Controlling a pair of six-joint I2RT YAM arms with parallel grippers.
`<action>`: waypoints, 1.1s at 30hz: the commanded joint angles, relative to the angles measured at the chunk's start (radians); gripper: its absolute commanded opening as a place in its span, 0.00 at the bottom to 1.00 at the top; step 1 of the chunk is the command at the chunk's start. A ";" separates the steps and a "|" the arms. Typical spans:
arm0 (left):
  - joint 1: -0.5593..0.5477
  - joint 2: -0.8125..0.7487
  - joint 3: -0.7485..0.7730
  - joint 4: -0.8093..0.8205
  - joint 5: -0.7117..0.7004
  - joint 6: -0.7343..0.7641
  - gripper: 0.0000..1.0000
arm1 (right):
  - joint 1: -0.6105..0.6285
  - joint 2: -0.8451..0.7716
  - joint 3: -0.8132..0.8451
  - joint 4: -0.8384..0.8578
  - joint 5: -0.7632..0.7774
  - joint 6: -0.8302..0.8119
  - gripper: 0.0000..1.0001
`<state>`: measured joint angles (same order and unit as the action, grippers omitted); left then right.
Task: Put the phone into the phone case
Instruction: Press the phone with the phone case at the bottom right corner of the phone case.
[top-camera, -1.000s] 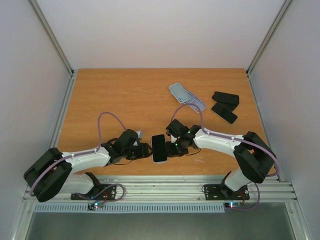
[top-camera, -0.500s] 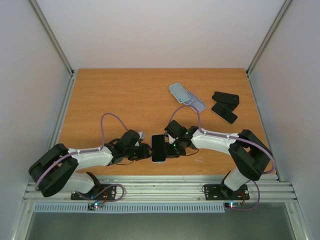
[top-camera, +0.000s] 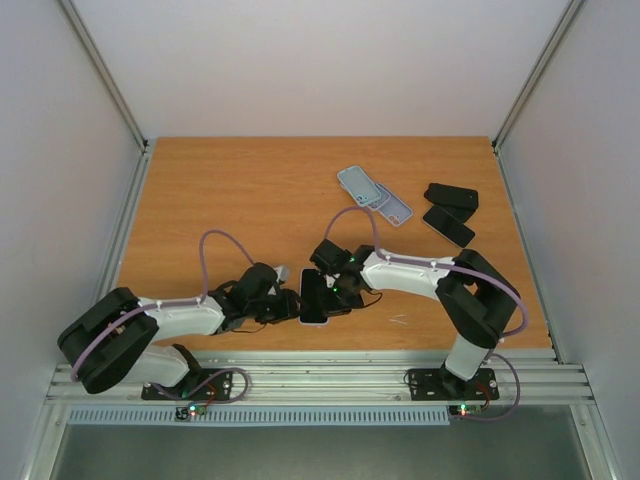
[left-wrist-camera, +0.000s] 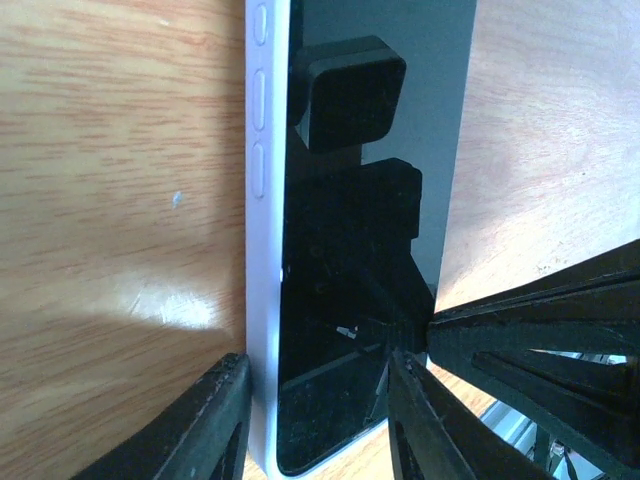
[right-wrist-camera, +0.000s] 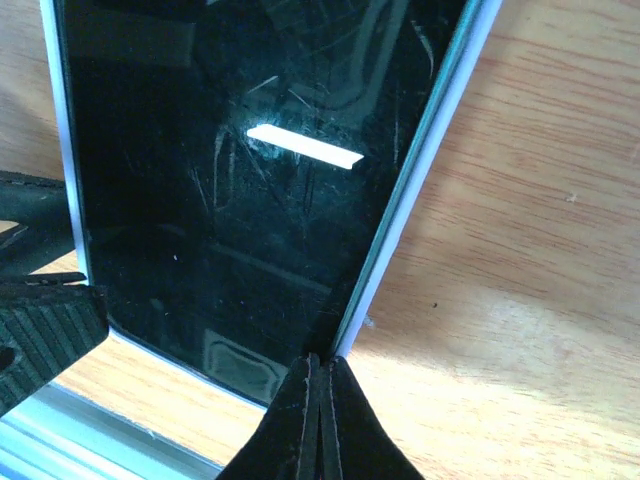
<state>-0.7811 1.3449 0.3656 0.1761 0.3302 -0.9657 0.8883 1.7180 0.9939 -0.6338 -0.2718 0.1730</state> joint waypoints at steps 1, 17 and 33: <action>-0.007 -0.007 -0.025 0.060 0.001 -0.014 0.40 | 0.052 0.157 0.020 -0.063 0.179 -0.040 0.01; 0.093 -0.097 0.109 -0.211 -0.066 0.181 0.52 | -0.042 -0.027 0.157 -0.125 0.128 -0.237 0.18; 0.138 0.173 0.358 -0.342 -0.041 0.335 0.53 | -0.236 0.116 0.318 -0.108 -0.014 -0.373 0.18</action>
<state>-0.6483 1.4727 0.6628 -0.1112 0.2890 -0.6937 0.6685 1.7809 1.2579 -0.7486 -0.2314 -0.1474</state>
